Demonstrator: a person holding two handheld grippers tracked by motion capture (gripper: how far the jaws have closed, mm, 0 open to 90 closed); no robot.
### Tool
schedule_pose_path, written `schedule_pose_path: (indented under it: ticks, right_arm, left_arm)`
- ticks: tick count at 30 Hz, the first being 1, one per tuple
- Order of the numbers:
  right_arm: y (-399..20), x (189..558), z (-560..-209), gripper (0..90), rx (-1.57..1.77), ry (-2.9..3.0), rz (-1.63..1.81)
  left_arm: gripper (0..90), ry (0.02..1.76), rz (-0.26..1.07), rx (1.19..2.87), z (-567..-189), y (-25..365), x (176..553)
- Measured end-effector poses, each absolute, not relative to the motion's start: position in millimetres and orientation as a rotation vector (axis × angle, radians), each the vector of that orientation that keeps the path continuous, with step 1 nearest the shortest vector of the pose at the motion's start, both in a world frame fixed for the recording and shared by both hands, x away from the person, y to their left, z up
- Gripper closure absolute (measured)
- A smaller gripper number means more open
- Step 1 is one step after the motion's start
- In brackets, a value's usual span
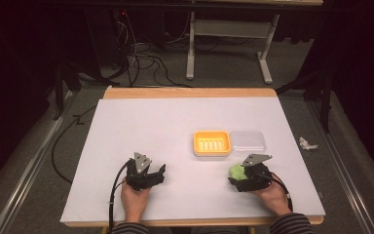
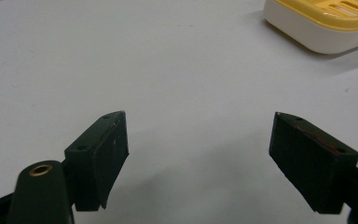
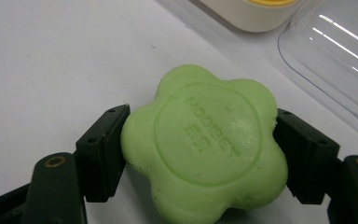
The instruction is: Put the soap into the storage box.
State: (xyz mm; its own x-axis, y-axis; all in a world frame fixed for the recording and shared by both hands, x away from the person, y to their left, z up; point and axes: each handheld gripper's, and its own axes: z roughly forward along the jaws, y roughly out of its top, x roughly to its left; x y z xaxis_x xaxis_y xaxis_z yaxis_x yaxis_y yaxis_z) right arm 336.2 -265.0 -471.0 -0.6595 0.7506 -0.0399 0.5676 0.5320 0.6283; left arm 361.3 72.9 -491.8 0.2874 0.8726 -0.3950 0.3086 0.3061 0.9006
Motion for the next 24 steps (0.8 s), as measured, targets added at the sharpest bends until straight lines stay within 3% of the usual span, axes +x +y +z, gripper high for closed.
schedule_pose_path:
  ticks: [16,24]
  right_arm:
    - [-286.9,333.0,-456.9,27.1,1.208,2.340,1.081]
    - [-293.0,330.2,-448.6,27.2,1.170,2.376,1.037]
  left_arm:
    - [20.1,1.289,0.528,1.244,-491.1,74.1,362.5]
    - [20.1,1.291,0.527,1.239,-491.0,74.6,362.8]
